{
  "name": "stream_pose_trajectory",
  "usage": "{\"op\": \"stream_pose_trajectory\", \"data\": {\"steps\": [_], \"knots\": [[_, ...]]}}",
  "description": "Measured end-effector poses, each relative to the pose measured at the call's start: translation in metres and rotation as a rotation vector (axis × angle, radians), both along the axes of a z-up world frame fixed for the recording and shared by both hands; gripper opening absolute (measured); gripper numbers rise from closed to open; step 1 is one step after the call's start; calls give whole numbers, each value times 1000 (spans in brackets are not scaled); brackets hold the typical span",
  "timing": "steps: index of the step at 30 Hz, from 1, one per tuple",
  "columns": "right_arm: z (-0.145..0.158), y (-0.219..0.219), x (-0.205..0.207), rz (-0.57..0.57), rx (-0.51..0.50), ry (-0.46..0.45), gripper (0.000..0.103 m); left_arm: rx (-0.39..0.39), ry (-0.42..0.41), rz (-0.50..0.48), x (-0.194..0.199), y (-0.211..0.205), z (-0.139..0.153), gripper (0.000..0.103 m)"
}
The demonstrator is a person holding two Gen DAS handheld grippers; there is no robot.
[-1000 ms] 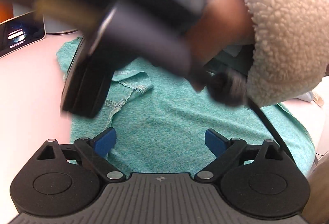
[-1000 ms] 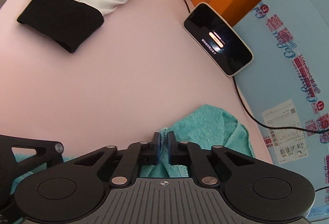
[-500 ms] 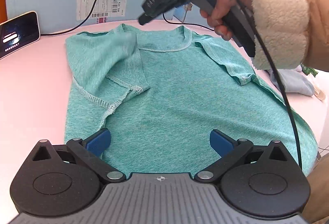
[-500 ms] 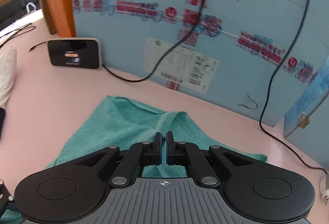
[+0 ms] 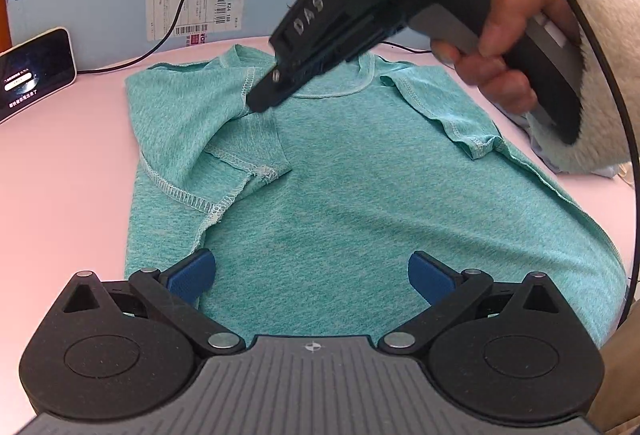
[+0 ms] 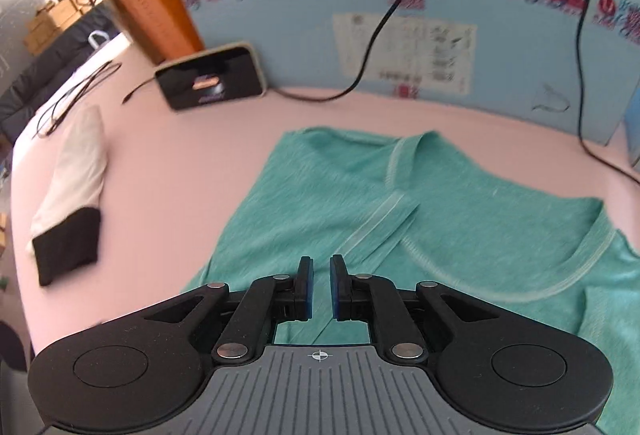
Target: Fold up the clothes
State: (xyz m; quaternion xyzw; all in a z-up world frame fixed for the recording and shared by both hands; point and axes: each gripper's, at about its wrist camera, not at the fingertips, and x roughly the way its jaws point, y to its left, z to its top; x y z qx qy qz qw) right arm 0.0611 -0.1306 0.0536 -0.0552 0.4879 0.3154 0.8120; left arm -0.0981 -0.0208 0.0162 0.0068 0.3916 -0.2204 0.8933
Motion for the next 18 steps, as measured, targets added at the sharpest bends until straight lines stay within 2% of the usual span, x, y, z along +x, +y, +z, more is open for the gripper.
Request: {"op": "stream_pose_trajectory", "data": {"steps": [6, 7, 12, 15, 18], "knots": [[-19, 15, -14, 79, -29, 74, 12, 9, -12, -8, -2, 0, -1, 103], [-22, 16, -13, 66, -38, 88, 18, 10, -15, -10, -2, 0, -2, 103], [-27, 21, -15, 41, -16, 100, 32, 8, -19, -10, -3, 0, -2, 103], [-28, 28, -24, 69, -58, 42, 32, -4, -17, -6, -2, 2, -1, 103], [-29, 33, -33, 69, -111, -25, 20, -10, -16, -3, -2, 2, -1, 103]]}}
